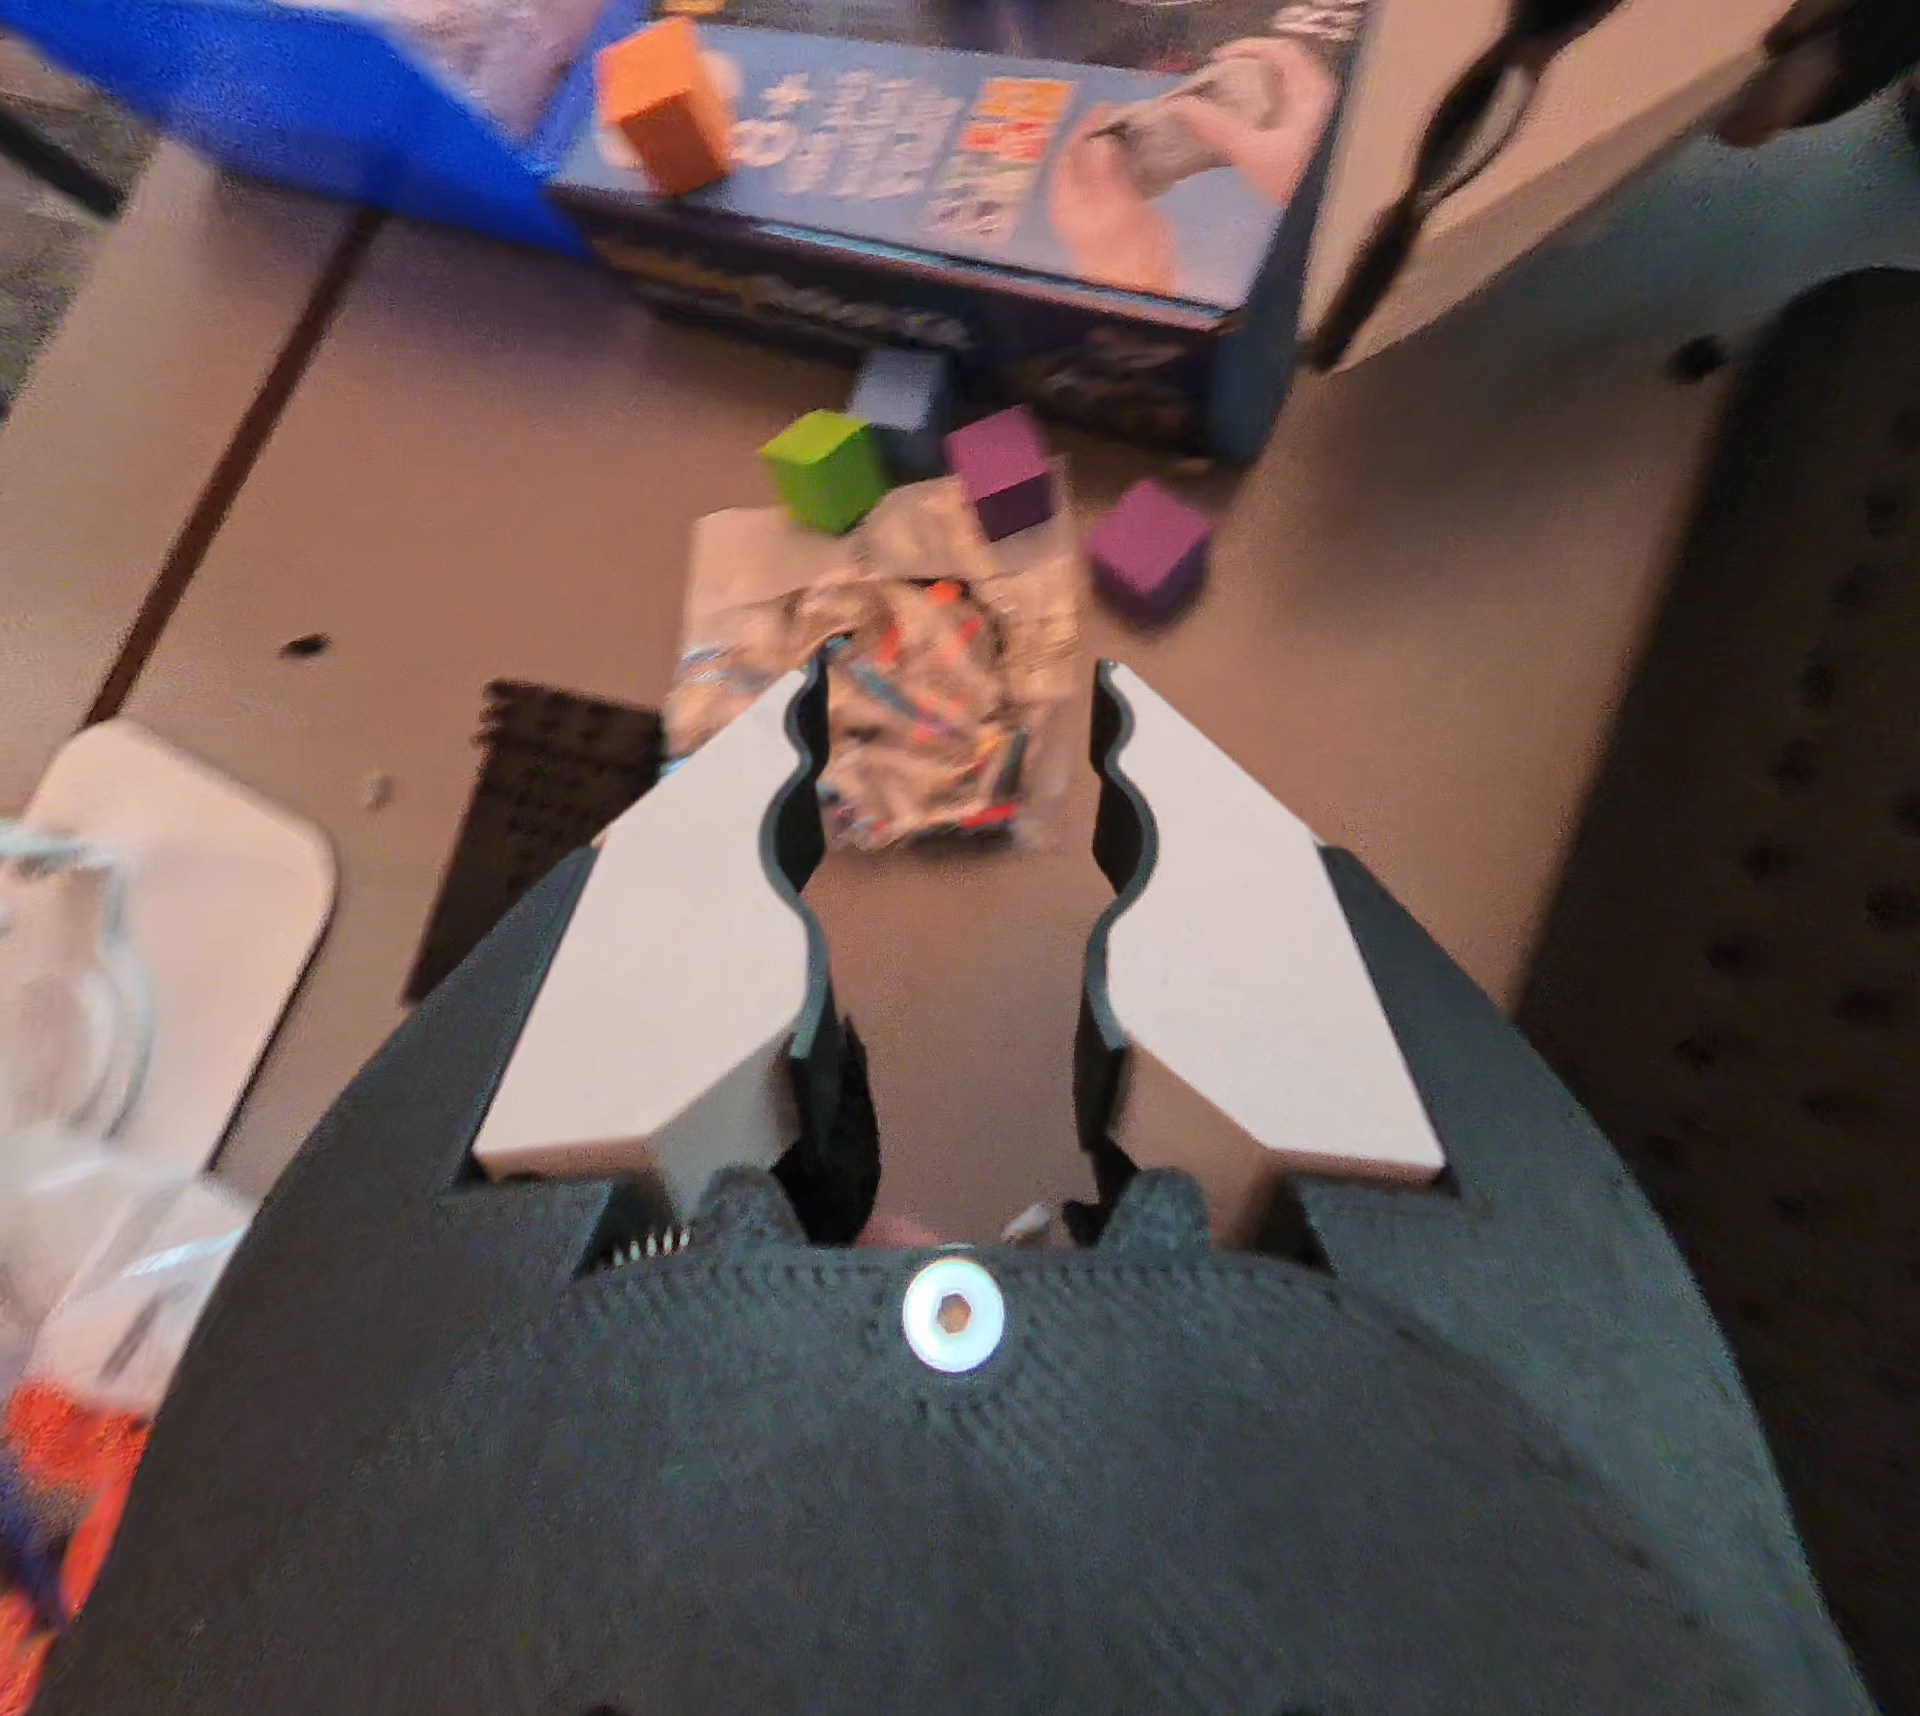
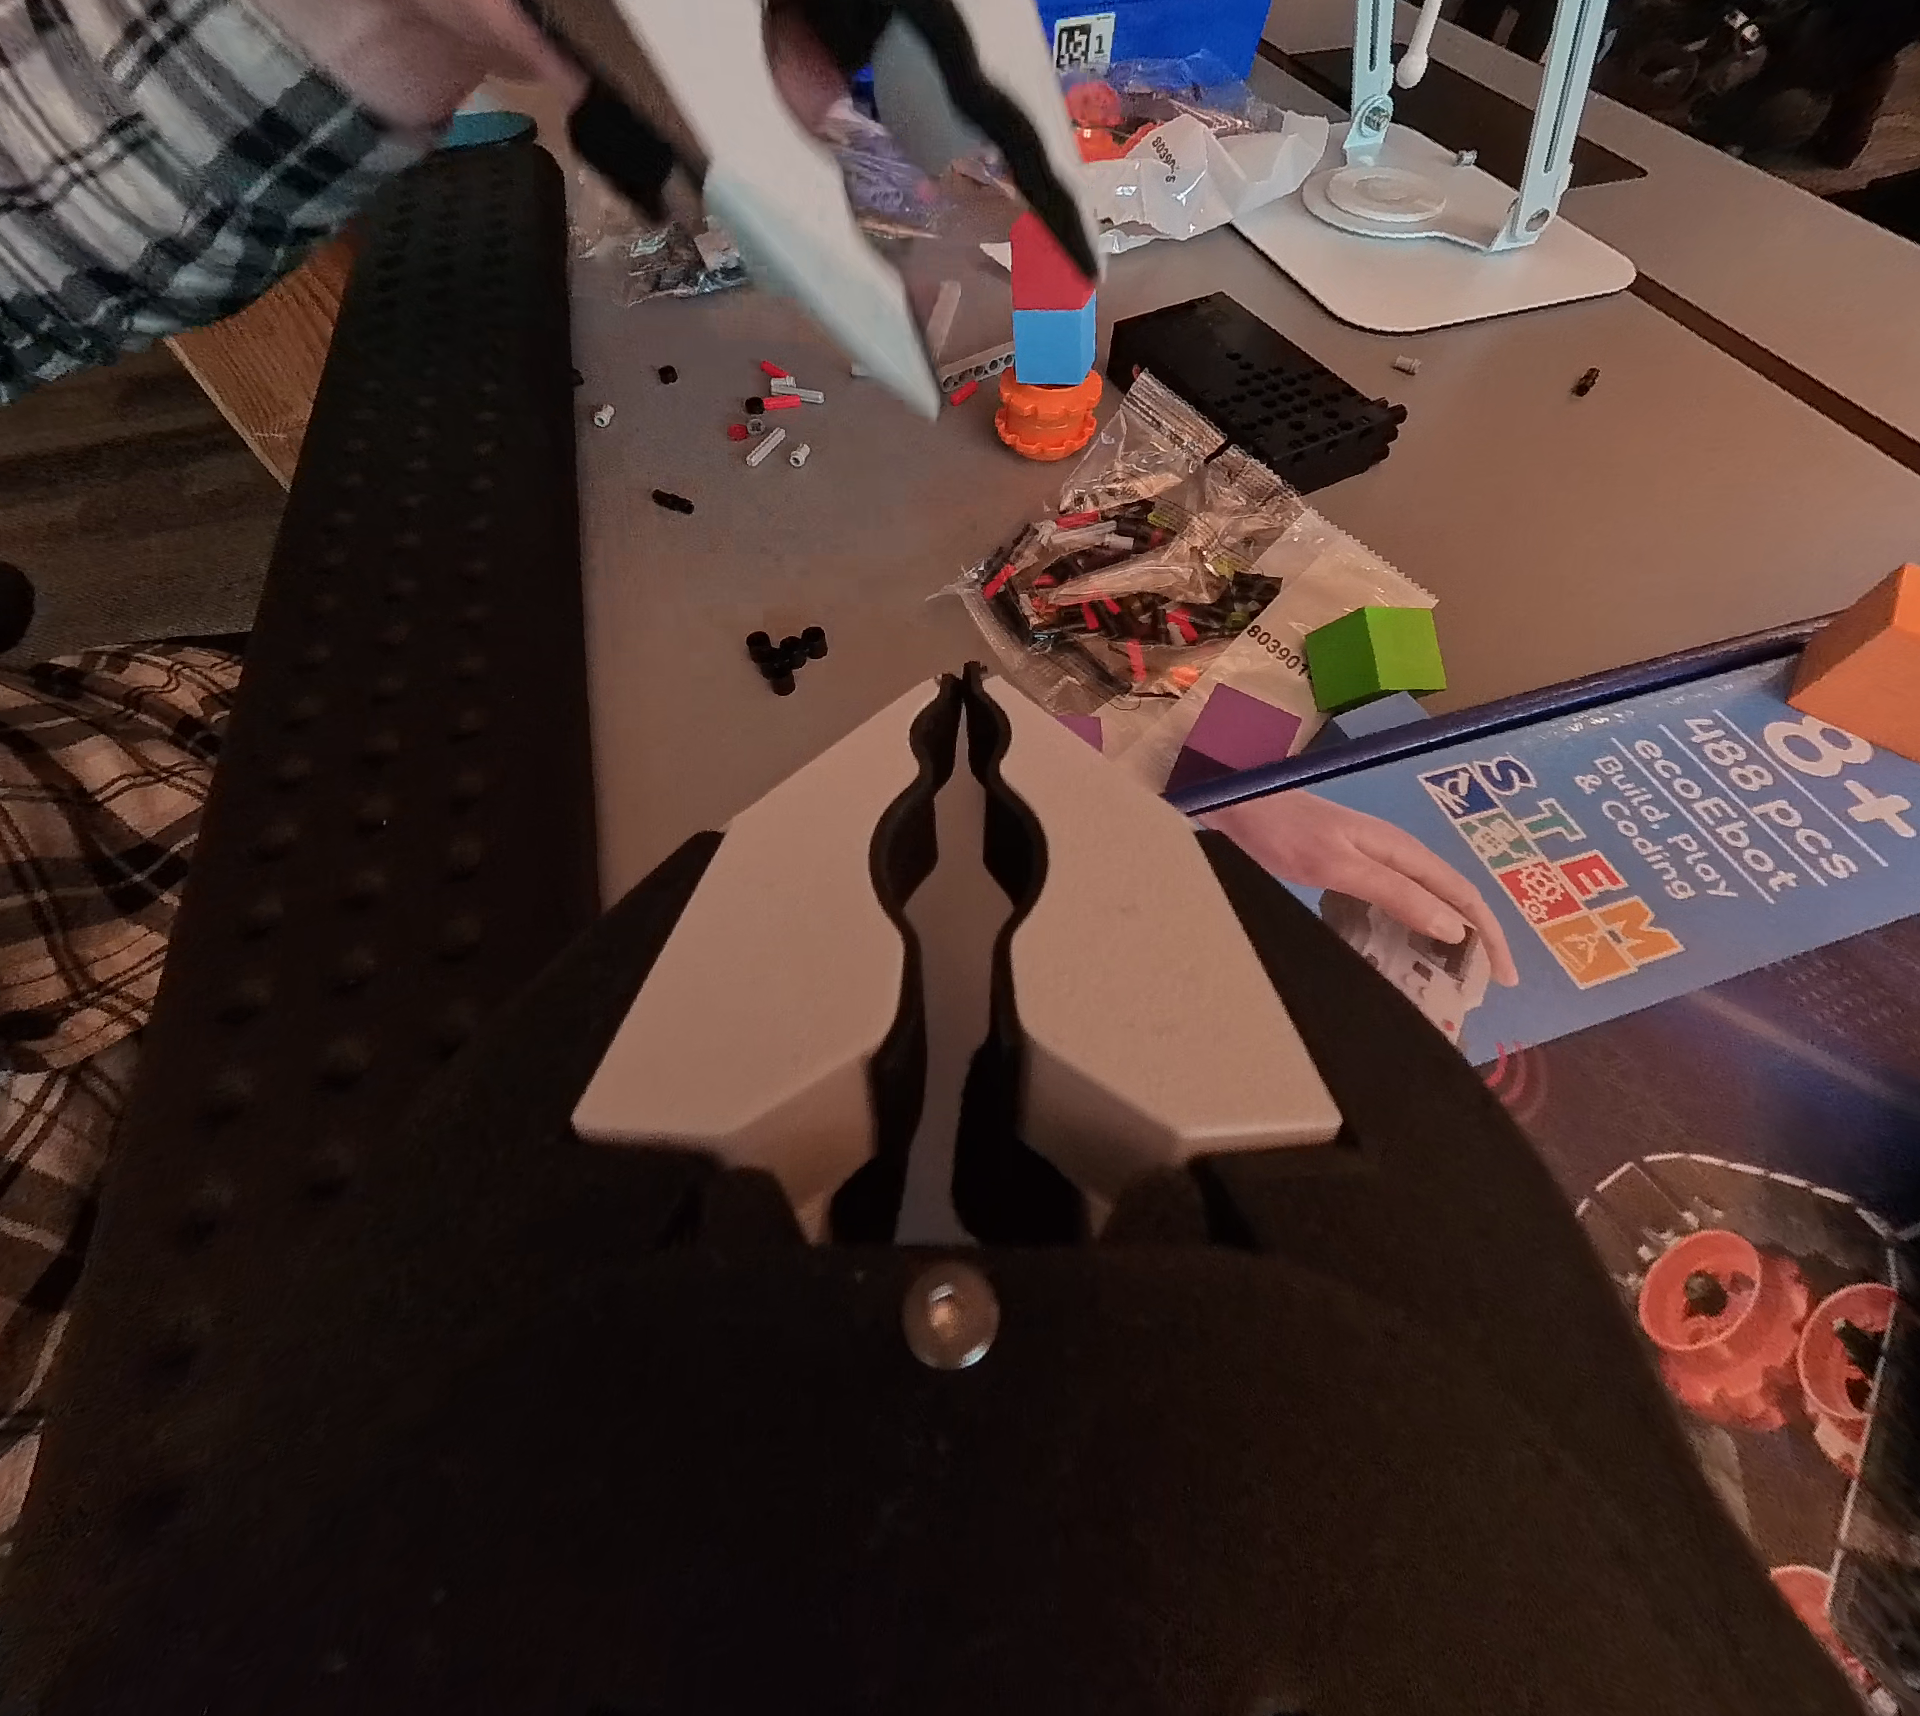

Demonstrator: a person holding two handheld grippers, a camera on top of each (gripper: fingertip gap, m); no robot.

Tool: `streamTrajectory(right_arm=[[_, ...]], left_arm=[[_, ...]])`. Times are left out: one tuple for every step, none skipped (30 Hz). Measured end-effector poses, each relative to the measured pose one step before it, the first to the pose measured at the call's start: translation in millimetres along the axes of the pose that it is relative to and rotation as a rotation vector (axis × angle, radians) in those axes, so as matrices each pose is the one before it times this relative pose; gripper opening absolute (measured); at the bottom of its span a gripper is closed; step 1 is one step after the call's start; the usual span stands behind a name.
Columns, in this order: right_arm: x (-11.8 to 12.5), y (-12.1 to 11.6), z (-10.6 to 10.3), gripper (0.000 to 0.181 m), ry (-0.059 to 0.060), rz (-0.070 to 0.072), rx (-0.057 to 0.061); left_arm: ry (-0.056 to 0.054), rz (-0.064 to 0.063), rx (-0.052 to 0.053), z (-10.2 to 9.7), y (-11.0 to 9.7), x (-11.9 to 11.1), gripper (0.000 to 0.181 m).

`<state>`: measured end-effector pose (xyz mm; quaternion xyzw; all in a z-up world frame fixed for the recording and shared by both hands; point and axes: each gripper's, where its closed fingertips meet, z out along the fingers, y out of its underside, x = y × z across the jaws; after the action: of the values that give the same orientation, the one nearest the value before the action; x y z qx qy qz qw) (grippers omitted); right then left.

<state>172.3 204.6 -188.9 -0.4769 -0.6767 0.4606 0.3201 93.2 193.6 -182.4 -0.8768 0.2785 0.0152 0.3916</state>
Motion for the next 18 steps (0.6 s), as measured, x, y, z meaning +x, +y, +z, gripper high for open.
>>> streamTrajectory(right_arm=[[0.22, -0.31, -0.21, 0.000, 0.0006, 0.0007, 0.0026], [0.31, -0.06, -0.28, 0.000, 0.0008, 0.0011, 0.0015], [0.27, 0.14, -0.30, 0.000, 0.0008, 0.0017, 0.0008], [0.32, 0.00, -0.34, 0.000, 0.0004, 0.0016, 0.0012], [0.16, -0.08, -0.27, 0.000, -0.0001, 0.0015, 0.0017], [0.11, -0.07, -0.28, 0.000, -0.0004, 0.0015, 0.0016], [0.01, -0.22, -0.17, 0.000, -0.0005, 0.0007, 0.0016], [-0.16, -0.33, -0.14, 0.000, -0.0007, -0.0001, 0.0015], [-0.17, -0.21, -0.05, 0.000, -0.0011, -0.0004, 0.0011], [-0.27, -0.30, 0.01, 0.000, -0.0014, -0.0004, 0.0007], [-0.28, -0.27, 0.00, 0.000, -0.0014, -0.0003, 0.0005], [-0.22, -0.19, 0.04, 0.000, -0.0010, -0.0002, 0.0006], [-0.11, -0.29, -0.09, 0.000, -0.0006, -0.0002, 0.0010], [-0.12, -0.29, -0.16, 0.000, -0.0005, -0.0002, 0.0012], [-0.02, -0.16, -0.10, 0.000, -0.0005, 0.0001, 0.0008], [-0.07, -0.03, 0.02, 0.000, -0.0004, 0.0002, 0.0002], [-0.05, -0.12, -0.02, 0.000, -0.0004, 0.0000, 0.0002], [-0.19, -0.04, -0.02, 0.000, -0.0005, -0.0001, 0.0005]], left_arm=[[0.0220, 0.0146, -0.0199, 12.97, -1.79, 13.09, 0.049], [0.0207, 0.0197, -0.0203, 13.39, -0.58, 11.04, 0.049], [0.0273, 0.0197, -0.0123, 13.09, -0.68, 9.76, 0.047], [0.0301, 0.0215, -0.0195, 12.15, 1.29, 8.36, 0.048], [0.0177, 0.0304, -0.0089, 10.32, -0.12, 5.23, 0.048], [0.0083, 0.0292, 0.0005, 8.46, -1.10, 2.72, 0.047], [-0.0005, 0.0162, -0.0112, 7.16, 0.78, -0.36, 0.047], [-0.0095, 0.0161, -0.0204, 5.69, 2.38, -2.22, 0.046], [-0.0081, 0.0247, -0.0169, 4.30, 2.13, -1.56, 0.045], [-0.0023, 0.0247, -0.0051, 3.21, 0.60, 0.06, 0.043], [0.0015, 0.0127, -0.0041, 2.33, 0.78, 0.66, 0.038], [-0.0062, 0.0012, -0.0046, 1.27, 1.09, -0.66, 0.035], [0.0025, 0.0003, 0.0017, -0.61, 0.14, 0.63, 0.035], [0.0085, -0.0028, 0.0023, -1.58, 0.17, 1.51, 0.034], [-0.0056, -0.0056, 0.0062, -2.74, -0.05, -0.66, 0.034], [-0.0117, -0.0100, 0.0046, -4.13, 0.50, -2.12, 0.034], [-0.0059, -0.0177, 0.0043, -5.82, 1.03, -1.98, 0.034], [-0.0086, -0.0203, 0.0055, -7.89, 1.20, -2.96, 0.033]])
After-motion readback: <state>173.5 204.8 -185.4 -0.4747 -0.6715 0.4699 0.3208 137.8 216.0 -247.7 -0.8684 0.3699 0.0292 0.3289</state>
